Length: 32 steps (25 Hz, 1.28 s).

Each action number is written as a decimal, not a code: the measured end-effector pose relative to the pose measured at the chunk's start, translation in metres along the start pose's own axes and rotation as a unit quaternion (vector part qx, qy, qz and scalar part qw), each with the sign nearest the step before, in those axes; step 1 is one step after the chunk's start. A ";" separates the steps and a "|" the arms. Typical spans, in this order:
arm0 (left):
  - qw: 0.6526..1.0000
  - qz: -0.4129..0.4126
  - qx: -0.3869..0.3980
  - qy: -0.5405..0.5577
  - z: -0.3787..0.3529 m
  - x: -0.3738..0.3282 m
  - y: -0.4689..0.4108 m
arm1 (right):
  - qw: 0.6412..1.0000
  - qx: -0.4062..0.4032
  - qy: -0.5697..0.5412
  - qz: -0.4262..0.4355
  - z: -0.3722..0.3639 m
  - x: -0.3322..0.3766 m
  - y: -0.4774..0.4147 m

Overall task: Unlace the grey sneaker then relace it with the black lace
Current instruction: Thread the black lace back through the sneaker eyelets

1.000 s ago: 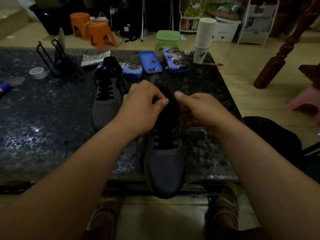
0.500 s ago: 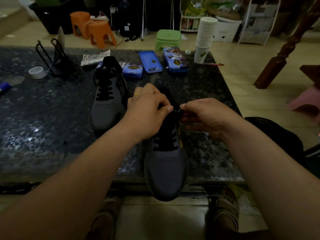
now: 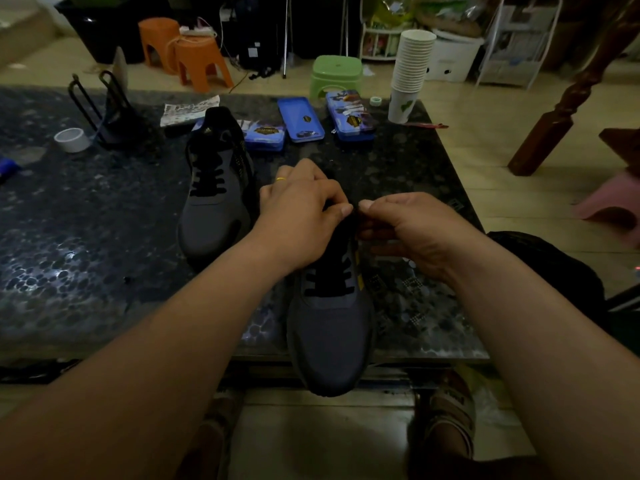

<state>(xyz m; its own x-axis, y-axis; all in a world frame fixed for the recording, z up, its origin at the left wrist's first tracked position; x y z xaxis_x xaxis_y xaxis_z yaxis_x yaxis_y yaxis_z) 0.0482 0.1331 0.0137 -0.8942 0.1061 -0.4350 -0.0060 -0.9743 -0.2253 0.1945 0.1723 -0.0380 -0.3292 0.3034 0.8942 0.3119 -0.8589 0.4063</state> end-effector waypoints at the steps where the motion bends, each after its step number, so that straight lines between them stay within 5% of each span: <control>1: 1.000 0.008 -0.002 0.002 0.000 0.002 0.000 | 1.000 0.004 0.003 0.006 0.000 -0.001 0.001; 9: 0.995 0.028 0.013 0.092 -0.004 0.016 0.002 | 0.998 -0.006 0.034 0.042 -0.005 0.001 0.003; 17: 0.996 0.012 0.015 0.090 -0.006 0.021 0.001 | 0.990 -0.002 -0.143 -0.004 -0.013 -0.007 0.006; 21: 0.946 0.100 -0.089 0.295 0.023 0.048 0.017 | 0.910 -0.037 -0.411 -0.045 0.014 -0.015 0.005; 24: 0.927 0.150 -0.030 0.344 0.011 0.071 0.035 | 0.852 -0.087 -0.515 -0.033 0.041 -0.018 0.000; 26: 0.944 0.146 0.053 0.291 -0.005 0.070 0.046 | 0.882 -0.120 -0.456 -0.014 0.050 -0.019 -0.003; 29: 0.965 0.119 0.077 0.223 -0.007 0.066 0.052 | 0.985 -0.147 -0.061 0.068 0.045 0.000 0.004; 32: 0.950 0.157 0.034 0.269 0.002 0.072 0.052 | 0.954 -0.080 0.253 0.143 0.010 0.014 0.017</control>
<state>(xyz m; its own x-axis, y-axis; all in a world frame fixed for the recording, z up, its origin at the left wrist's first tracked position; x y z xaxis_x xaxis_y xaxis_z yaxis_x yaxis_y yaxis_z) -0.0175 0.0898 -0.0277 -0.4985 -0.1226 -0.8582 0.1769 -0.9835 0.0378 0.2035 0.1662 -0.0165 -0.6512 -0.1558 0.7427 0.3275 -0.9406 0.0898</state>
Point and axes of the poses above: each hand's wrist, its own y-axis away from the middle knuckle, its own z-axis out of the back of the hand, x = y × z, the point moved 9 cm from there along -y, towards the middle knuckle, and after that the axes turned 4 degrees about -z, right-handed, at the moved point
